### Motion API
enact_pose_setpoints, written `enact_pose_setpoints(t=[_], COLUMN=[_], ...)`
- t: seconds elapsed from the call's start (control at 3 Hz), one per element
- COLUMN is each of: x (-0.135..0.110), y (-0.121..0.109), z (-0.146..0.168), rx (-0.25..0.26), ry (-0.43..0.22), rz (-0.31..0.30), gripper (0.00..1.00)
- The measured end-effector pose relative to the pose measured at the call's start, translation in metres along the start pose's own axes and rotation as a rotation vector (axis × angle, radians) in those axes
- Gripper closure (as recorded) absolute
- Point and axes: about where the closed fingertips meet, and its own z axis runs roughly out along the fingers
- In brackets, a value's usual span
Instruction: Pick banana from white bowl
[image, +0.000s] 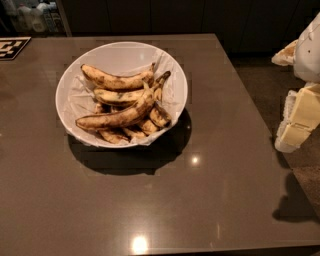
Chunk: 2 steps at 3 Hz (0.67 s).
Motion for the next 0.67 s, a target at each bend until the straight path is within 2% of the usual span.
enact_pose_setpoints(t=[0.67], x=[-0.0076], y=[0.0008], z=[-0.004], rx=[0.016], ry=[0.014], rz=[-0.02], gripper=[0.0])
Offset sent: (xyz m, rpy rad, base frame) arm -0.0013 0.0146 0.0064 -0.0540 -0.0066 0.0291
